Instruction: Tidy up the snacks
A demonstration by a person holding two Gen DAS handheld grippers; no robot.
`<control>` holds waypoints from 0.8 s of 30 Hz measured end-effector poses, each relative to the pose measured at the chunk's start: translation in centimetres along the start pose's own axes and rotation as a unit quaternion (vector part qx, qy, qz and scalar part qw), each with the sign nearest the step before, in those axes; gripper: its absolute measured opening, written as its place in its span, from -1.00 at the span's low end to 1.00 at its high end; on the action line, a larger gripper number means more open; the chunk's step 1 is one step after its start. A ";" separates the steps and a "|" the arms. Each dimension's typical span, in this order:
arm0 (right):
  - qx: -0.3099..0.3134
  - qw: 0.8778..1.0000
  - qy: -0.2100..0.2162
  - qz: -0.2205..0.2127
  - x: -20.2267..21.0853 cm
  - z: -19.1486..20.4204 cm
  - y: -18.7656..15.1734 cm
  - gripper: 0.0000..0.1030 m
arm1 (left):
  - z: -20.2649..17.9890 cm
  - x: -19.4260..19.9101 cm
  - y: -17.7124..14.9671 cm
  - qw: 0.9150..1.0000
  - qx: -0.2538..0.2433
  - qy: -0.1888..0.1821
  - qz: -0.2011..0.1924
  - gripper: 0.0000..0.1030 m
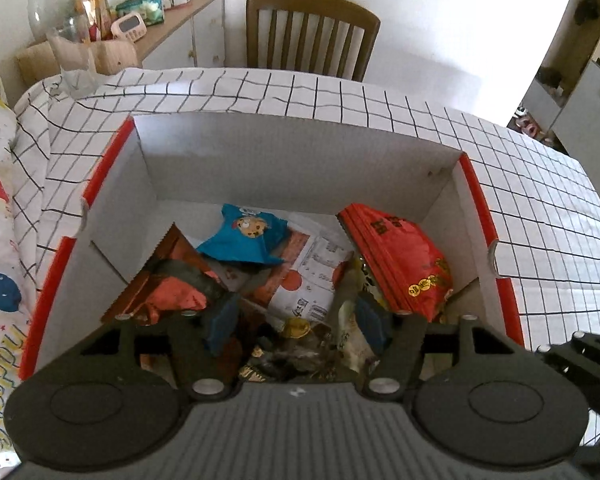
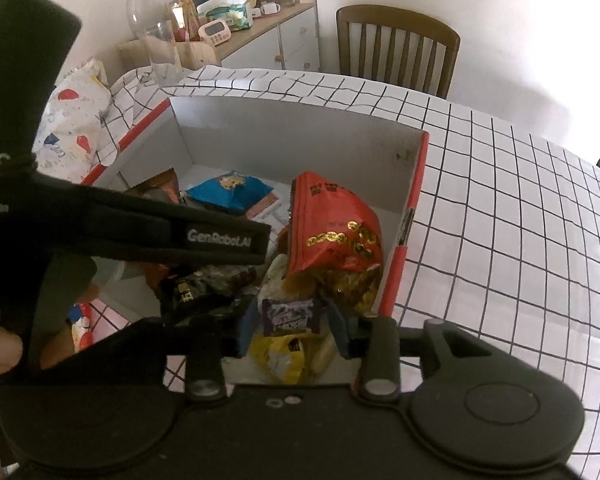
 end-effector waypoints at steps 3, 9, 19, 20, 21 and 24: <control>-0.001 1.000 0.005 -0.009 0.8 0.1 0.0 -0.08 | 0.4 0.9 -0.1 1.000 0.002 0.003 -0.010 0.25; -0.008 0.999 0.013 -0.028 2.5 -0.1 0.0 0.16 | 1.2 3.2 -0.4 0.999 0.008 0.004 -0.037 0.37; 0.003 0.996 0.021 -0.081 6.8 -0.4 0.3 0.57 | 1.5 8.0 -0.8 0.996 -0.006 0.007 -0.094 0.42; 0.003 0.996 0.022 -0.087 7.3 -0.5 0.3 0.60 | 1.5 8.5 -0.8 0.995 -0.008 0.005 -0.100 0.42; 0.001 0.995 0.023 -0.093 7.7 -0.6 0.3 0.62 | 1.5 9.0 -1.0 0.994 -0.009 0.004 -0.106 0.44; -0.005 0.993 0.027 -0.111 9.1 -1.1 0.3 0.70 | 1.5 10.4 -1.2 0.992 -0.010 0.001 -0.124 0.60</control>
Point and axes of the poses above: each gripper's, at about its wrist camera, not at the fingertips, and x roughly against the way its jaws point, z to its left, y to its top, the point moved 6 cm from there along -x, roughly the way its jaws point, and after that the axes turned 9 degrees about y, right-handed, at the moved point
